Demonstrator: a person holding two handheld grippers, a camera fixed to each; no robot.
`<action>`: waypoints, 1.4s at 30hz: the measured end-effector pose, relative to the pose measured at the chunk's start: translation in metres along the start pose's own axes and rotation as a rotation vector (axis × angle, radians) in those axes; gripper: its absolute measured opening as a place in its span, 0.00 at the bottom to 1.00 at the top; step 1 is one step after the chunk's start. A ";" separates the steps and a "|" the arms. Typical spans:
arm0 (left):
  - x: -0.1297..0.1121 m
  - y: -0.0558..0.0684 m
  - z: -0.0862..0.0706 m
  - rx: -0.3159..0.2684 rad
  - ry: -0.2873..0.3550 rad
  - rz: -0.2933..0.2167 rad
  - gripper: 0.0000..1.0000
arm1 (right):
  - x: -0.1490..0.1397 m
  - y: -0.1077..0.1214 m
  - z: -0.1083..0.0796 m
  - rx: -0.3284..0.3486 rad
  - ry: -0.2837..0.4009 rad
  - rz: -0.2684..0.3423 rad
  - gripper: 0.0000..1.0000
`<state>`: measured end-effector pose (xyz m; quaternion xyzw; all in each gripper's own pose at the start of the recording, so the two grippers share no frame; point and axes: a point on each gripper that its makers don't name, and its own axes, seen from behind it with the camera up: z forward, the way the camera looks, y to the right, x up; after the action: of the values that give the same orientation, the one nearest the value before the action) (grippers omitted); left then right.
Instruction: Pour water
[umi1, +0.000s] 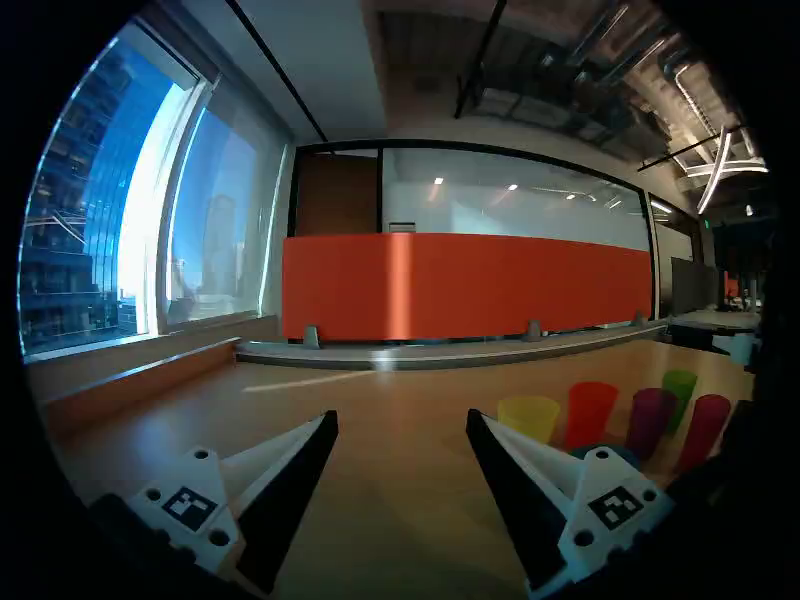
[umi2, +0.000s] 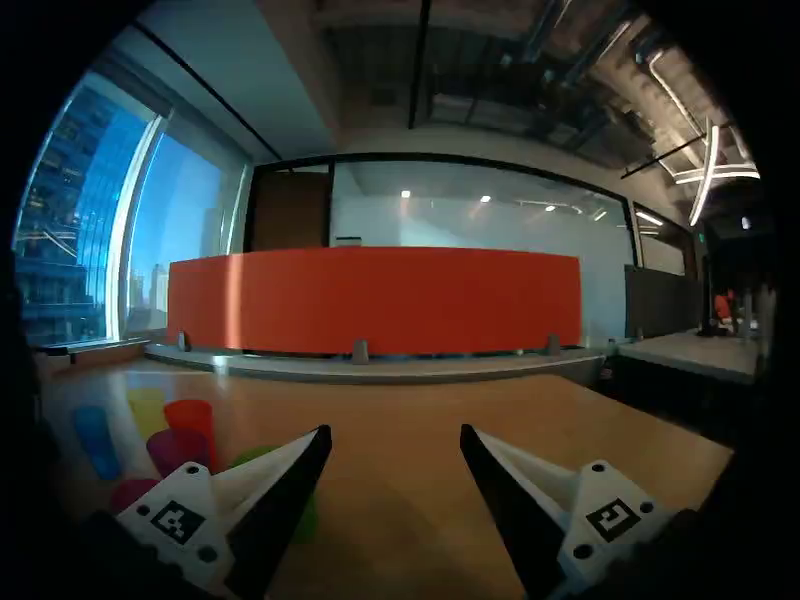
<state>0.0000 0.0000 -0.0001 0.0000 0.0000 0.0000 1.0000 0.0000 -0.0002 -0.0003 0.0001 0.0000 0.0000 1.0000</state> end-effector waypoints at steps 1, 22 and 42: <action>0.000 0.000 0.000 0.000 0.000 0.000 0.96 | 0.000 -0.001 -0.001 0.001 0.000 0.000 0.99; 0.007 -0.002 0.001 -0.004 0.000 -0.010 0.96 | 0.020 -0.014 -0.001 0.022 0.013 -0.023 0.99; 0.096 -0.011 0.007 -0.031 -0.021 -0.041 0.96 | 0.095 -0.018 -0.001 0.061 -0.044 -0.002 0.99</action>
<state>0.0965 -0.0112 0.0072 -0.0153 -0.0103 -0.0204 0.9996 0.0953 -0.0180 -0.0014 0.0303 -0.0220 -0.0011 0.9993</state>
